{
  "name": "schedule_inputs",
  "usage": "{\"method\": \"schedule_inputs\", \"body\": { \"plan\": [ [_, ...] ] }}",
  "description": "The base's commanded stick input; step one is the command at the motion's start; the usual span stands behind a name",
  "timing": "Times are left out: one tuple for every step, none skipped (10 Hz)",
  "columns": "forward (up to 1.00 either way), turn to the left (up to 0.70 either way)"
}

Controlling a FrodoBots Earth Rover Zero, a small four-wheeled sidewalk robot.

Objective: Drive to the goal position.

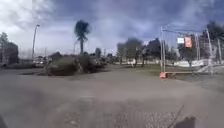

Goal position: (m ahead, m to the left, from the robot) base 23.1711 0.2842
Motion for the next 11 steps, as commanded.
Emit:
{"method": "schedule_inputs", "body": {
  "plan": [
    [0.7,0.0],
    [0.7,0.0],
    [0.7,0.0],
    [0.7,-0.14],
    [0.7,-0.2],
    [0.7,-0.25],
    [0.7,-0.24],
    [0.7,-0.24],
    [0.7,-0.22],
    [0.7,-0.21],
    [0.7,-0.03]
  ]
}}
